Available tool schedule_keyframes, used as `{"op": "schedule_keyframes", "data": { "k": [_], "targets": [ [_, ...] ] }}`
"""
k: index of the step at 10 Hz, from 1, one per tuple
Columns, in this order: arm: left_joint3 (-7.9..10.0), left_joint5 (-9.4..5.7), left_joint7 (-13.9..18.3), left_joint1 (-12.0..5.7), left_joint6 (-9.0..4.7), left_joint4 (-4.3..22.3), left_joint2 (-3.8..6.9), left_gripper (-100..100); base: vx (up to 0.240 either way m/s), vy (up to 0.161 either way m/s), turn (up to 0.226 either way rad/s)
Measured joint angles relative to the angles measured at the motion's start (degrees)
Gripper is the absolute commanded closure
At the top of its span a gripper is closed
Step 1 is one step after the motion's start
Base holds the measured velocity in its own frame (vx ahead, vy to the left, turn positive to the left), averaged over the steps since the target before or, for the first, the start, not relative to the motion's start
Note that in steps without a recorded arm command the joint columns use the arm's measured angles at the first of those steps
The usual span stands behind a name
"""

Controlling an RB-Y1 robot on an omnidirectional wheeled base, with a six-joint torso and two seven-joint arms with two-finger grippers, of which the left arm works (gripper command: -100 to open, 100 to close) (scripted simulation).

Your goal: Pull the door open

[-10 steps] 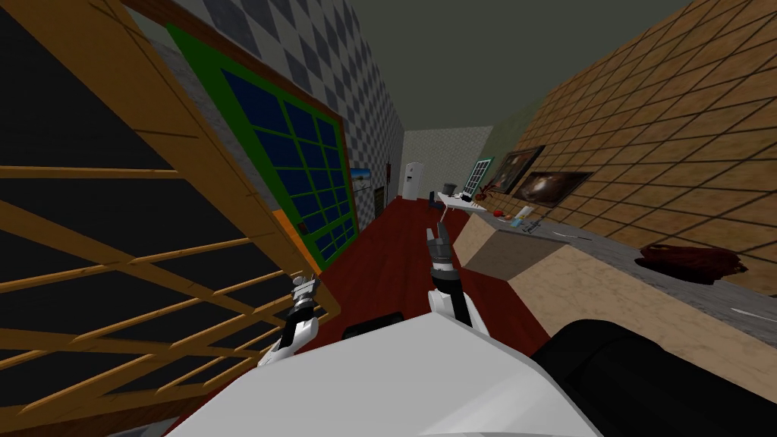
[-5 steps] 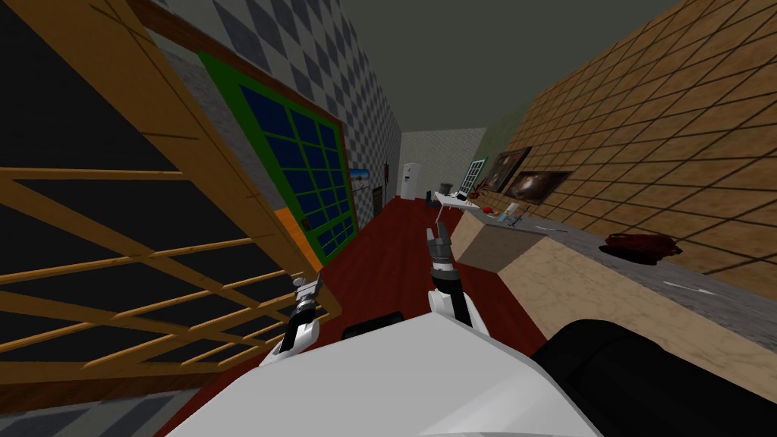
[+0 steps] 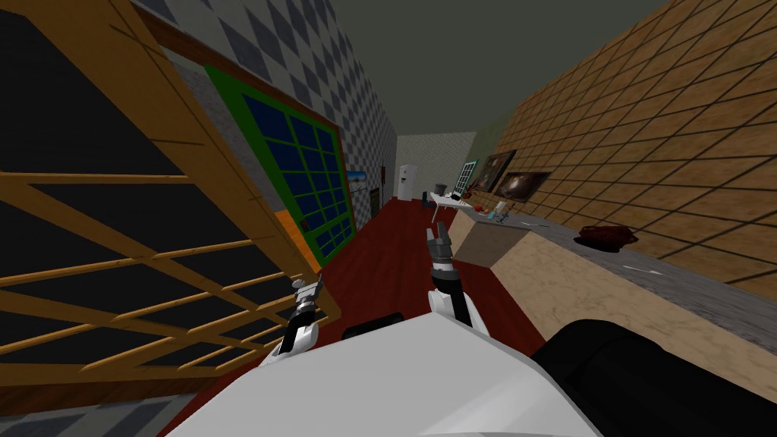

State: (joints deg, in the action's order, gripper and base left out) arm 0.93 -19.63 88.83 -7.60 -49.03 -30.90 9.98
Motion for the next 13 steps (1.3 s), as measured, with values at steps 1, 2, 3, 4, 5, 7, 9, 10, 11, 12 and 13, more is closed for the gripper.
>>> {"op": "schedule_keyframes", "data": {
  "k": [1, 2, 3, 4, 5, 7, 9, 10, 11, 12, 13],
  "targets": [
    [0.00, -0.01, 0.1, 0.53, 0.61, -1.3, 0.32, -100, 0.007, 0.020, -0.034],
    [0.28, -0.20, -0.2, 1.04, 2.07, -3.2, 0.57, -100, 0.001, 0.041, -0.058],
    [0.30, -0.25, 0.2, 0.12, 2.02, -2.0, 1.19, -100, 0.009, 0.044, -0.074],
    [0.39, -0.33, 0.3, 1.95, 3.16, -5.0, 1.58, -100, -0.001, 0.028, -0.005],
    [0.24, -0.26, 1.0, 0.73, 2.07, -2.6, 2.05, -100, 0.002, -0.008, -0.051],
    [0.07, -0.18, 1.1, 0.59, 1.88, -2.5, 1.86, 100, 0.001, -0.002, 0.028],
    [0.23, -0.25, 1.0, 0.73, 2.06, -2.6, 2.04, 100, -0.004, 0.007, -0.006],
    [0.20, -0.24, 1.0, 0.73, 2.07, -2.6, 2.00, 100, 0.000, 0.000, 0.000],
    [0.20, -0.24, 1.0, 0.73, 2.08, -2.6, 2.00, 100, 0.000, 0.000, 0.000],
    [0.21, -0.24, 1.0, 0.73, 2.07, -2.6, 2.01, -100, -0.127, 0.012, -0.008],
    [-0.13, 0.01, 1.1, 0.77, 1.79, -2.7, 2.07, -100, -0.190, 0.002, -0.016]
  ]
}}
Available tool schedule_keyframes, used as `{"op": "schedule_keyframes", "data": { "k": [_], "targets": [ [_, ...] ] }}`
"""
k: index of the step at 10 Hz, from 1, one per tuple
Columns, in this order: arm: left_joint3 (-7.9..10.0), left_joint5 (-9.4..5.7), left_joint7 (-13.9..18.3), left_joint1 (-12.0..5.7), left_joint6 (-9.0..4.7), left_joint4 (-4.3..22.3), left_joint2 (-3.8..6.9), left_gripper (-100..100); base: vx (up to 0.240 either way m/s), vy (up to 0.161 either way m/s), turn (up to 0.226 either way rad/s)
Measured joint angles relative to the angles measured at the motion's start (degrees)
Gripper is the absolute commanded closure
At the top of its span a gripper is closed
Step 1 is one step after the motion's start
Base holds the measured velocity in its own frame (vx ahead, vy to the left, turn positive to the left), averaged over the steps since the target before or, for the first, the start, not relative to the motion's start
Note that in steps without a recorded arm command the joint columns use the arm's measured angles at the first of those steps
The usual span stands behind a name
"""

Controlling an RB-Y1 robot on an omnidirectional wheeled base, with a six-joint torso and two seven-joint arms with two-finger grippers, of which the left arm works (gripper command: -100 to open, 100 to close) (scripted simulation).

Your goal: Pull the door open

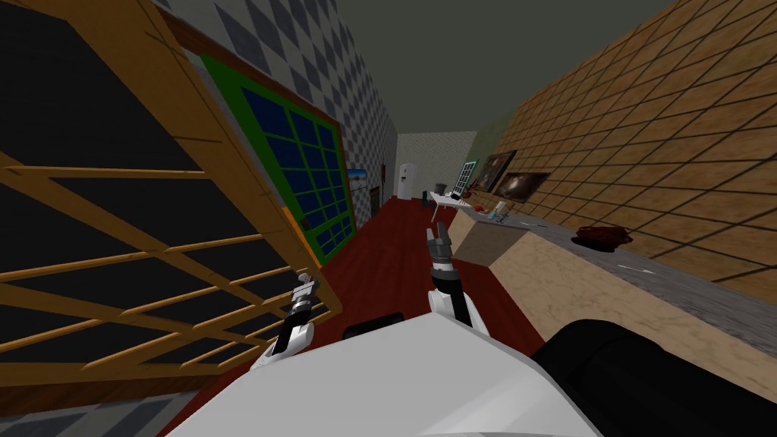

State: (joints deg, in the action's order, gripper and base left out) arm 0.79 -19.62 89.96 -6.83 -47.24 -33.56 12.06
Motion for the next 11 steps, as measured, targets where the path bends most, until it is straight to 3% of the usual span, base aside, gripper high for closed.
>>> {"op": "schedule_keyframes", "data": {
  "k": [6, 9, 11],
  "targets": [
    [-1.82, 1.41, 1.3, 1.51, -1.69, -0.7, 0.84, -100, -0.191, 0.016, 0.006],
    [-1.51, 1.19, 1.8, 1.57, -2.44, 0.2, 1.29, -100, 0.173, 0.001, -0.074],
    [-1.02, 0.85, 2.2, 2.91, -2.73, -0.7, 1.89, -100, 0.236, 0.055, -0.127]
  ]
}}
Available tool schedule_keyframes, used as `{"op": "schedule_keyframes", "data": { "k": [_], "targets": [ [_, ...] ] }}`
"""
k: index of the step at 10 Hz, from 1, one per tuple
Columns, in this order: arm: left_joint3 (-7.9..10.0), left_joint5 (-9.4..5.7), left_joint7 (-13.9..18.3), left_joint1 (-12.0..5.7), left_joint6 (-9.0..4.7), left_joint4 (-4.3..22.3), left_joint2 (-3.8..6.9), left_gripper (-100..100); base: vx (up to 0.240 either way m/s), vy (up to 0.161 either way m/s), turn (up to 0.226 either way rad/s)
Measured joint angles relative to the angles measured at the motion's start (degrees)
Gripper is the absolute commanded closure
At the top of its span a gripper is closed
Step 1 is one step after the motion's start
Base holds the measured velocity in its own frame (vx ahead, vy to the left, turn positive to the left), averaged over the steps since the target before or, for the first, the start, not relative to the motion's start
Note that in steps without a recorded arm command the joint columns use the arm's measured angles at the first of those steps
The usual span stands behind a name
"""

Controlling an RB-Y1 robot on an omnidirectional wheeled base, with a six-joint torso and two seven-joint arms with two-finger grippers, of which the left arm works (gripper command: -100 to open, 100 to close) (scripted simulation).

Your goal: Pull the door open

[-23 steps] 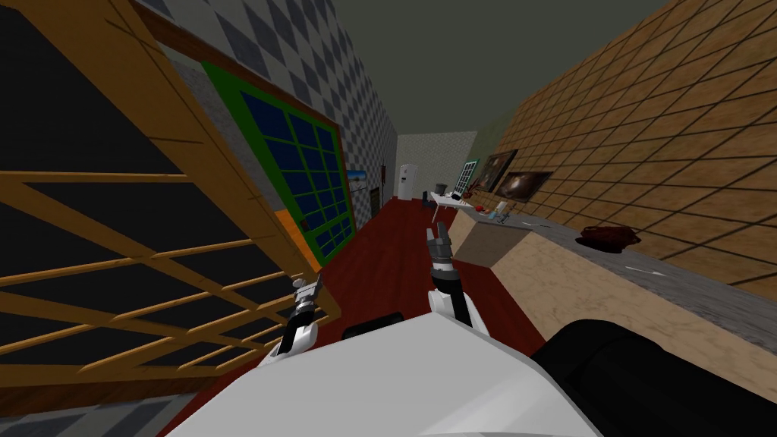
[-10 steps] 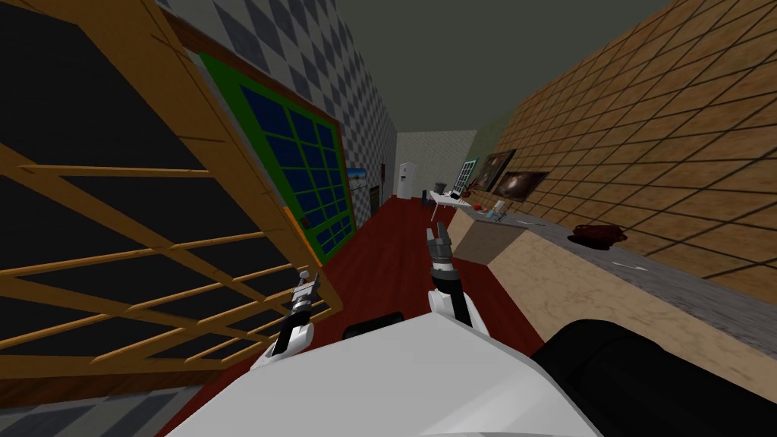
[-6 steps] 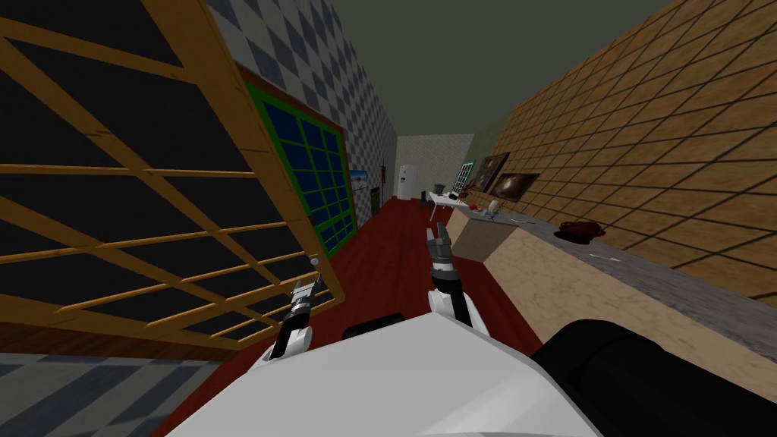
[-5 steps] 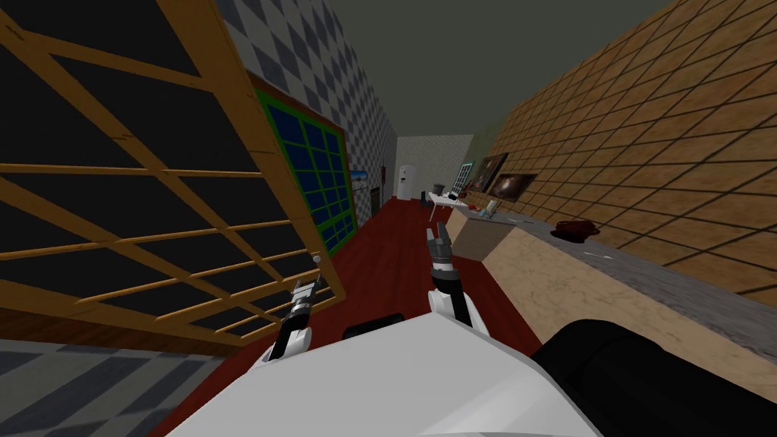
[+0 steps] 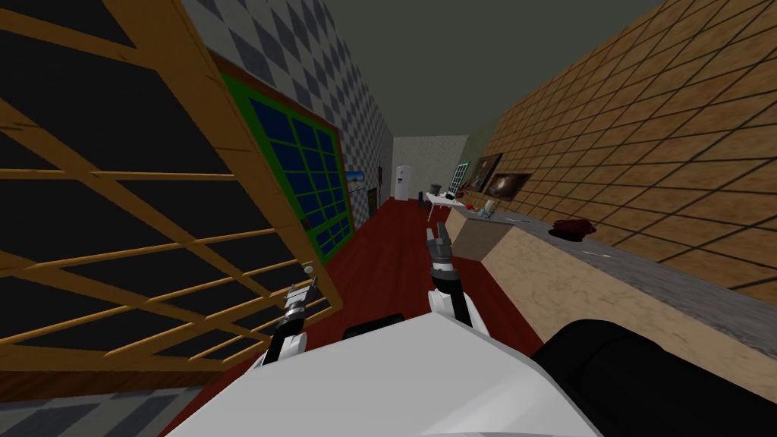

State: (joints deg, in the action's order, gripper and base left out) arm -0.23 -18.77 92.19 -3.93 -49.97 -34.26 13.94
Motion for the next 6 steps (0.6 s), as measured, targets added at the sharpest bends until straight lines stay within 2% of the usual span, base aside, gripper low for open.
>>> {"op": "schedule_keyframes", "data": {
  "k": [1, 2, 3, 4, 6],
  "targets": [
    [0.30, -0.22, 0.4, 0.31, -0.36, 0.1, 0.44, -100, 0.259, 0.069, -0.112],
    [0.55, -0.42, 1.1, -0.05, -1.17, 1.5, 1.07, -100, 0.239, 0.070, -0.064],
    [0.77, -0.57, 1.5, 0.02, -1.79, 2.0, 1.34, -100, 0.098, 0.031, -0.003],
    [0.78, -0.57, 1.5, 0.04, -1.96, 2.0, 1.34, 100, -0.018, -0.007, 0.013],
    [0.76, -0.56, 1.5, -0.10, -1.77, 2.0, 1.35, 100, -0.030, -0.012, -0.016]
  ]
}}
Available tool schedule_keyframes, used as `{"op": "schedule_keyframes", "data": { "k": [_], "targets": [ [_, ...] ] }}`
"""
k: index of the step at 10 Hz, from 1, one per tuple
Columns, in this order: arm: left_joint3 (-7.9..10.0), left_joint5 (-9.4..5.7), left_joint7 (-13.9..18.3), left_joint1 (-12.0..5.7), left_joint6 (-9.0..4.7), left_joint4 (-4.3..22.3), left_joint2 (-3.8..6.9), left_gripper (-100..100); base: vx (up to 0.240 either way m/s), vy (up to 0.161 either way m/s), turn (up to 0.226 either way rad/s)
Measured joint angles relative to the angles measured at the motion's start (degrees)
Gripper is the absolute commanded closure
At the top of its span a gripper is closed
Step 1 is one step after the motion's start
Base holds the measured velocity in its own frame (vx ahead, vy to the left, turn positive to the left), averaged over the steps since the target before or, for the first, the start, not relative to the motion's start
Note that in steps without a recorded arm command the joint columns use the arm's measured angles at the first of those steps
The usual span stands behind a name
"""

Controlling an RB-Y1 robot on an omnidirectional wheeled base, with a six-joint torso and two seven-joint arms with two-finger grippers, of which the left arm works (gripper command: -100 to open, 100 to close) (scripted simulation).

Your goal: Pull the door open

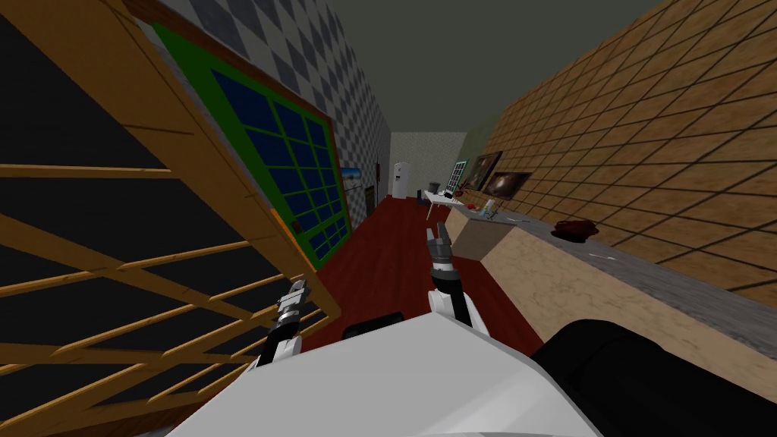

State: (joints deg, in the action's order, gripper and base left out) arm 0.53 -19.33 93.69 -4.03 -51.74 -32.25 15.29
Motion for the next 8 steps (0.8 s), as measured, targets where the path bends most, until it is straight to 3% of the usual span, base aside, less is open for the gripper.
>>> {"op": "schedule_keyframes", "data": {
  "k": [4, 8],
  "targets": [
    [-0.10, 0.05, 0.0, 0.17, 0.17, 0.1, -0.10, 100, -0.036, 0.001, -0.020],
    [-2.00, 1.39, 2.3, 0.40, -0.35, 0.0, 1.48, 100, -0.177, 0.012, -0.065]
  ]
}}
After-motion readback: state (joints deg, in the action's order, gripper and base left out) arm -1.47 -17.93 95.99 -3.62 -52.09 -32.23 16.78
